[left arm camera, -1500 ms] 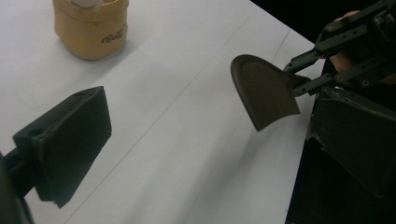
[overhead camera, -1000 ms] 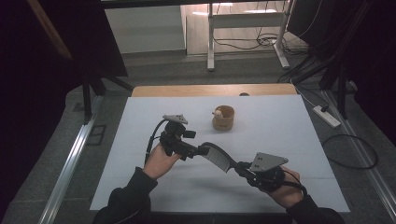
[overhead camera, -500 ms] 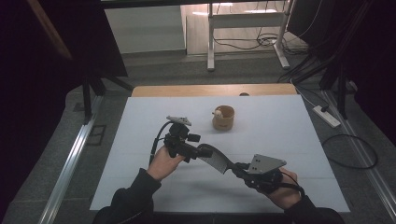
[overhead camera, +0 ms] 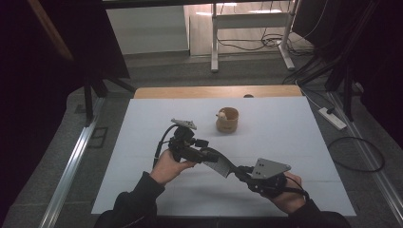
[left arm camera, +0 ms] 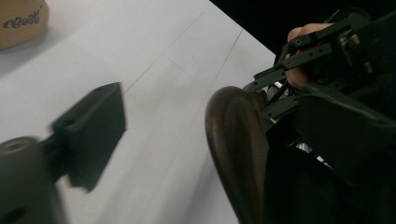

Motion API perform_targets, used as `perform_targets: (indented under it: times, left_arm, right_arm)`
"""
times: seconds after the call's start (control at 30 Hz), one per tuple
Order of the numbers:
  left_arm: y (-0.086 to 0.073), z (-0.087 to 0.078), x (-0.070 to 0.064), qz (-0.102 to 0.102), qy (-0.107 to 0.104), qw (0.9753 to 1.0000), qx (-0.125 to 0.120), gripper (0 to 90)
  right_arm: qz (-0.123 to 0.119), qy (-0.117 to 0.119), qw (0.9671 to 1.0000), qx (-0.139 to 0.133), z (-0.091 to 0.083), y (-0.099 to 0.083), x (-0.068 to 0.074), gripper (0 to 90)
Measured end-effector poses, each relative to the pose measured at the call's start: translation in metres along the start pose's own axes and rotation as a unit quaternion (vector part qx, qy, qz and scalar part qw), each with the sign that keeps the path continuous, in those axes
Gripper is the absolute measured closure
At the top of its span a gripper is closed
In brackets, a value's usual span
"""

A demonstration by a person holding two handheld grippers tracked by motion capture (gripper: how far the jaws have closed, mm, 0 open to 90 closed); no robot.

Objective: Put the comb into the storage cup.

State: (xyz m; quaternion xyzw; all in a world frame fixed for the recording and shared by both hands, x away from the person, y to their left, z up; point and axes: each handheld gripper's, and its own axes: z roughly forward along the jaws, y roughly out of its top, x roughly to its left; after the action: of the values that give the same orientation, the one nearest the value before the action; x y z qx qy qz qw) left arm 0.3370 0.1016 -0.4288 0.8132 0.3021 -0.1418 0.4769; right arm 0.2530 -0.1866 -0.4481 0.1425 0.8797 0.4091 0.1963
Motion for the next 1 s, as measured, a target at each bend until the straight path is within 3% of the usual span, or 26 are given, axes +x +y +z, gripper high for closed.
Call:
perform_targets:
  times: [0.23,0.5,0.77,1.0]
  left_arm:
    - [-0.002,-0.004,0.004,-0.025,-0.042,0.9988,-0.006,50.3]
    - [-0.002,-0.006,0.007,-0.049,-0.06,0.997,-0.009,71.6]
    - [-0.004,-0.006,0.011,-0.082,-0.09,0.9924,-0.015,81.2]
    - [-0.005,-0.006,0.01,-0.088,-0.096,0.9913,-0.017,83.5]
  right_arm:
    - [-0.006,-0.003,1.0,0.0,0.0,0.0,0.001,72.4]
    - [-0.011,-0.005,0.9999,-0.001,0.0,0.0,0.001,72.4]
    - [-0.021,-0.009,0.9997,0.004,0.002,-0.001,0.002,72.4]
    - [-0.026,-0.012,0.9996,0.007,0.005,-0.002,0.002,72.0]
